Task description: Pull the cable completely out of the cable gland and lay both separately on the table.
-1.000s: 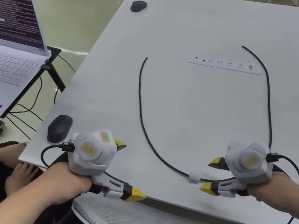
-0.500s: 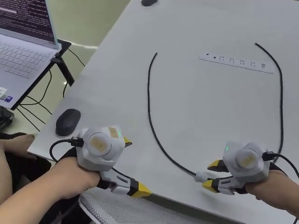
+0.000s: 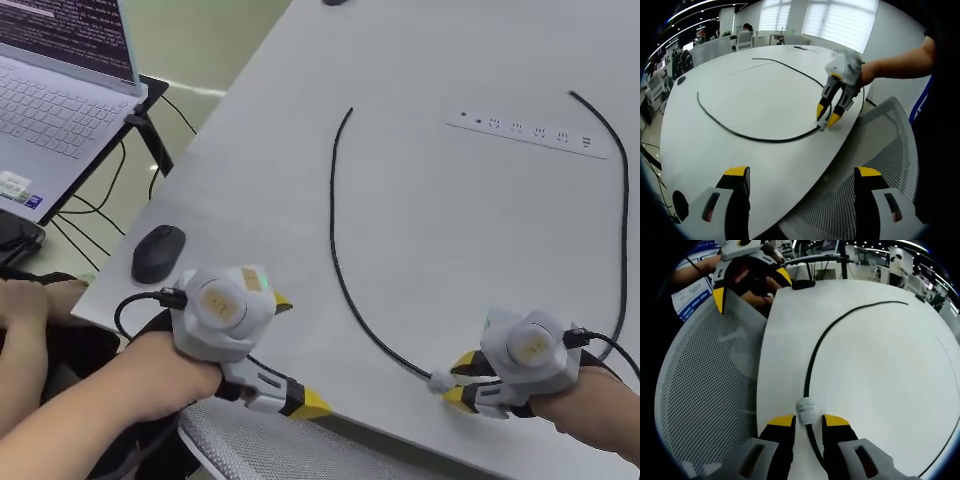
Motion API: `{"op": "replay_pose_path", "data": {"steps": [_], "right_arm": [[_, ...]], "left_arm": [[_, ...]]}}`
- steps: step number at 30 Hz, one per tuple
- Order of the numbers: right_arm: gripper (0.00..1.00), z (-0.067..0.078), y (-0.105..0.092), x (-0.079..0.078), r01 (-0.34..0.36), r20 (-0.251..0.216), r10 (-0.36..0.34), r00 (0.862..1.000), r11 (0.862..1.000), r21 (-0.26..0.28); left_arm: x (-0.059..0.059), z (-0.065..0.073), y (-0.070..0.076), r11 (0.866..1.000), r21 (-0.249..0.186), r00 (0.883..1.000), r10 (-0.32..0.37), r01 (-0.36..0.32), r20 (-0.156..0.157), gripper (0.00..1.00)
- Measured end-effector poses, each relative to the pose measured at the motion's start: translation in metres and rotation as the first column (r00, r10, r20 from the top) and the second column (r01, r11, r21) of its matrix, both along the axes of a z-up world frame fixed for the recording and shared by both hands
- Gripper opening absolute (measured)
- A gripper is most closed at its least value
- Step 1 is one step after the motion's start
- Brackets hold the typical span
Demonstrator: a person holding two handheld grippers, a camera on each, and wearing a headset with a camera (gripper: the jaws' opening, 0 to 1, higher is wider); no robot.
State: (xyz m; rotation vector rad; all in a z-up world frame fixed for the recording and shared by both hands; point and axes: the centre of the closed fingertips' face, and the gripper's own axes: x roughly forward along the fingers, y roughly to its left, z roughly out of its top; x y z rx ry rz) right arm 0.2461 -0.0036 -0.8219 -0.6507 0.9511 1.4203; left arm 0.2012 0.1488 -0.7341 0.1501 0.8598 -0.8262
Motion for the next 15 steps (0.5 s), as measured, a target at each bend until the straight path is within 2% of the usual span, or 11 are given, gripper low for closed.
{"op": "replay_pose_path", "data": {"steps": [7, 15], "right_arm": [[0.1, -0.0018, 0.0011, -0.0009, -0.022, -0.002, 0.022, 1.0, 1.0, -0.01], [0.08, -0.0001, 0.0013, -0.0011, -0.013, -0.015, 0.012, 1.0, 1.0, -0.006]], "left_arm": [[0.0002, 0.0, 0.0025, 1.0, 0.002, 1.0, -0.003, 0.003, -0.002, 0.85], [-0.0024, -0.0007, -0.0015, 1.0, 0.006, 1.0, -0.026, 0.026, -0.009, 0.83]]}}
